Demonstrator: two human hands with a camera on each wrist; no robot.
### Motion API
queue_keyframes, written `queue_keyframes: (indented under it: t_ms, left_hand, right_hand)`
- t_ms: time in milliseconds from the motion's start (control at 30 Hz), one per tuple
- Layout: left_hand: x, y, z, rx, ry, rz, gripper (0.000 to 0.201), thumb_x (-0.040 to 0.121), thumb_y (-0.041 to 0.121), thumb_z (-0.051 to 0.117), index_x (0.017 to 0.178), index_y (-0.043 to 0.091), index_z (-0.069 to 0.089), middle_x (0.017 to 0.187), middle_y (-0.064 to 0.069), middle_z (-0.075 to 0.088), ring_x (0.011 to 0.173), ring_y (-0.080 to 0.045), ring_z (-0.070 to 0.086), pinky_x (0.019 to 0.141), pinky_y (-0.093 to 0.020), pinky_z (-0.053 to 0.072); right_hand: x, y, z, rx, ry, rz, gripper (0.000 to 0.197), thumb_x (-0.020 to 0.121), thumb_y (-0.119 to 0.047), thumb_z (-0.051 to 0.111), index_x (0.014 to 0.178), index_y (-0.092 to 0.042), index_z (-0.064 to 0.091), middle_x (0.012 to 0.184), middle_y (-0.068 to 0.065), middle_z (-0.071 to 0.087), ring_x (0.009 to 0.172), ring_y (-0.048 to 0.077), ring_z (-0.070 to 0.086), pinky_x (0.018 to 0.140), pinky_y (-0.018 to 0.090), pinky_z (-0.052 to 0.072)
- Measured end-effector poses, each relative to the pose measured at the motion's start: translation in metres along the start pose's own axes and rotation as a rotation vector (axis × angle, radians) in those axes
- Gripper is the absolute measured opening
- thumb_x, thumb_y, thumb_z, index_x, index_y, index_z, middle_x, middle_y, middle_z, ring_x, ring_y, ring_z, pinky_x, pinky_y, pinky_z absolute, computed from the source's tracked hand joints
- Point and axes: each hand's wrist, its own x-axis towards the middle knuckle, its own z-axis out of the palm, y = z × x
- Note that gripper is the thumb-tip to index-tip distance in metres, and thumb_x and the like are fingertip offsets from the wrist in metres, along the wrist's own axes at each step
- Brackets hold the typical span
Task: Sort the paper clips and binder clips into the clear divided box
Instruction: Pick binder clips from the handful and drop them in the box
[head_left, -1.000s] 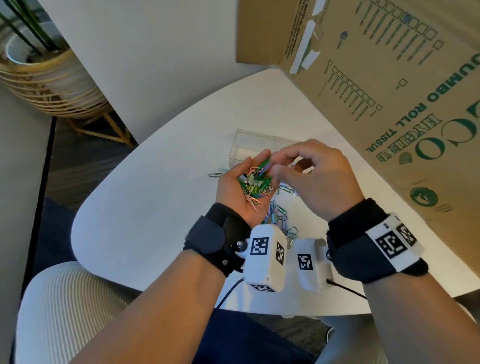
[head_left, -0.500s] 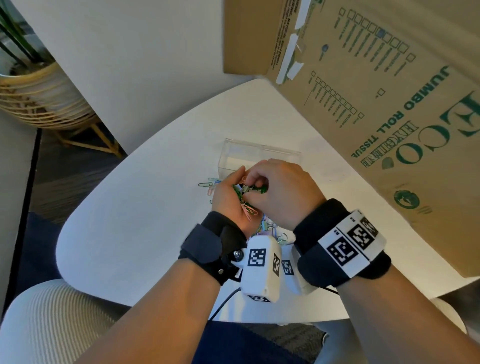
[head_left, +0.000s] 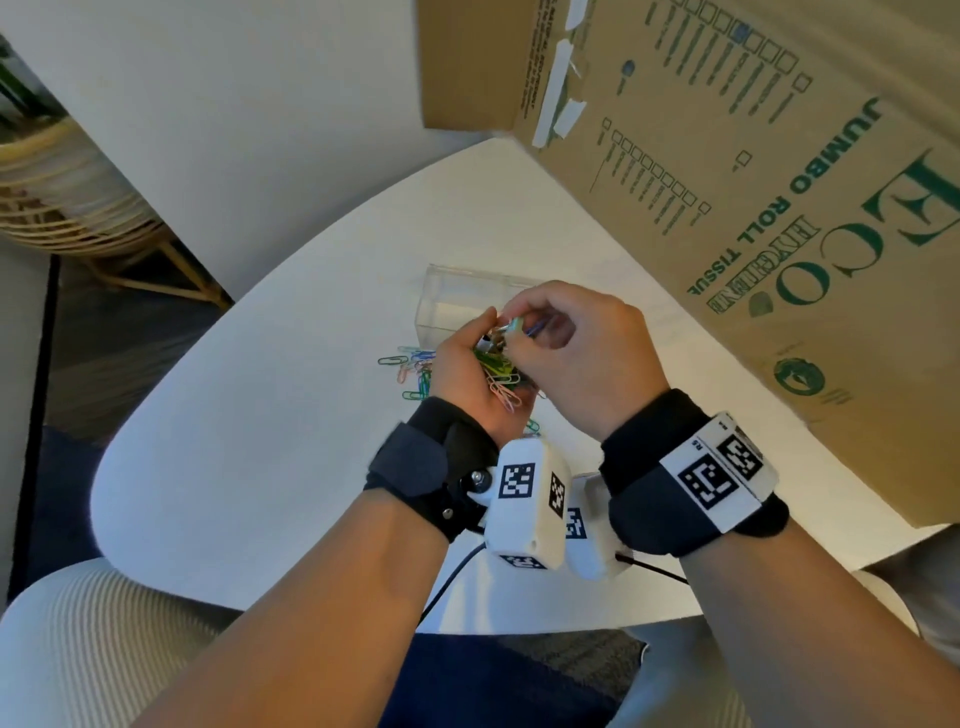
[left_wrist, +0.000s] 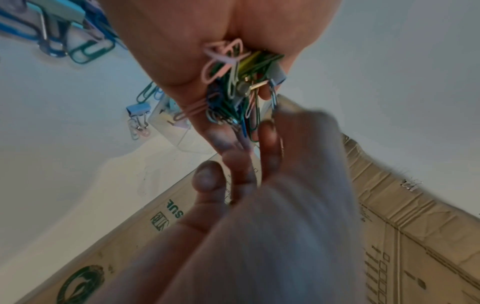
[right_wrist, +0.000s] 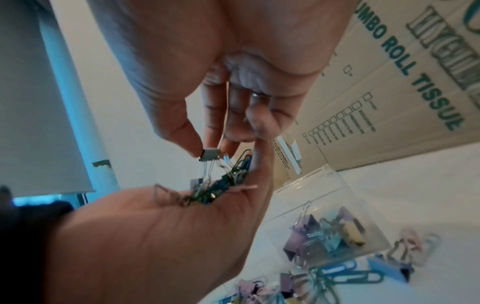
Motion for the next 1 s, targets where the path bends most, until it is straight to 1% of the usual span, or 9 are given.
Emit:
queue_keyframes:
  t_ms: [67,167,367,467,667,767,833,933,1000]
  left_hand:
    - [0.0,0.003,0.0,-0.026,-0.009,0.028,0.038,0.096,0.025,0.043,0.09,-0.003,0.067,0.09,-0.02,0.067,0.086,-0.029,0.066,0.085,-0.034,0.051]
    - [0.001,0.006,-0.004,-0.078,0.003,0.062,0.037,0.097,0.023,0.04,0.097,-0.004,0.064,0.092,-0.022,0.068,0.079,-0.031,0.068,0.079,-0.034,0.056]
    - [-0.003,0.011,-0.011,-0.089,0.009,0.06,0.038,0.099,0.021,0.036,0.109,-0.006,0.06,0.098,-0.025,0.069,0.081,-0.036,0.07,0.078,-0.041,0.056]
    - [-0.003,0.015,-0.015,-0.101,0.037,0.074,0.039,0.099,0.022,0.035,0.107,-0.006,0.061,0.095,-0.023,0.07,0.079,-0.035,0.071,0.079,-0.041,0.055]
    - [-0.006,0.017,-0.018,-0.094,0.045,0.082,0.038,0.099,0.022,0.037,0.105,-0.005,0.062,0.097,-0.023,0.069,0.089,-0.035,0.067,0.082,-0.041,0.054]
    - [-0.005,0.016,-0.018,-0.093,0.047,0.086,0.034,0.099,0.021,0.039,0.103,-0.003,0.064,0.095,-0.021,0.07,0.083,-0.032,0.07,0.076,-0.037,0.057]
    - [-0.006,0.014,-0.017,-0.071,0.039,0.092,0.035,0.098,0.021,0.04,0.098,-0.003,0.066,0.093,-0.02,0.07,0.08,-0.029,0.069,0.076,-0.033,0.056]
    - [-0.007,0.011,-0.017,-0.028,0.022,0.082,0.035,0.097,0.026,0.041,0.102,-0.001,0.062,0.097,-0.019,0.065,0.094,-0.03,0.062,0.101,-0.036,0.042]
    - [-0.008,0.011,-0.018,-0.024,0.032,0.058,0.034,0.097,0.029,0.042,0.107,0.002,0.059,0.1,-0.017,0.063,0.104,-0.03,0.059,0.107,-0.038,0.038]
  right_hand:
    - [0.0,0.001,-0.003,0.15,0.043,0.038,0.014,0.083,-0.015,0.067,0.093,-0.021,0.073,0.079,-0.009,0.067,0.062,0.004,0.056,0.063,0.012,0.045]
    - [0.002,0.002,-0.01,0.363,0.109,0.119,0.014,0.089,-0.009,0.061,0.089,-0.016,0.073,0.061,-0.008,0.067,0.053,0.003,0.059,0.058,0.013,0.045]
    - [0.018,0.019,-0.014,0.305,0.215,0.152,0.015,0.09,-0.022,0.061,0.081,-0.019,0.072,0.074,-0.01,0.067,0.053,0.001,0.051,0.055,0.016,0.043]
    - [0.036,0.023,-0.015,0.183,0.26,0.145,0.013,0.089,-0.03,0.064,0.077,-0.028,0.07,0.072,-0.014,0.066,0.061,0.0,0.055,0.068,0.018,0.046]
    - [0.044,0.033,-0.01,-0.146,0.009,0.195,0.022,0.086,-0.036,0.068,0.105,-0.026,0.071,0.091,-0.005,0.065,0.077,0.011,0.057,0.074,0.021,0.04]
    - [0.034,0.016,-0.006,-0.044,0.056,0.058,0.009,0.088,-0.027,0.066,0.095,-0.027,0.072,0.08,-0.01,0.064,0.062,0.005,0.057,0.067,0.021,0.043]
    - [0.026,0.002,-0.003,-0.012,-0.029,-0.012,0.007,0.087,-0.023,0.066,0.09,-0.025,0.073,0.071,-0.01,0.066,0.058,0.004,0.061,0.064,0.02,0.047]
    - [0.02,-0.009,0.004,-0.144,-0.204,-0.059,0.011,0.081,-0.033,0.072,0.091,-0.027,0.074,0.072,-0.012,0.066,0.071,0.008,0.064,0.071,0.024,0.051]
    - [0.02,-0.009,0.01,-0.269,-0.25,-0.061,0.02,0.079,-0.04,0.072,0.096,-0.031,0.072,0.08,-0.012,0.065,0.079,0.008,0.061,0.072,0.024,0.048]
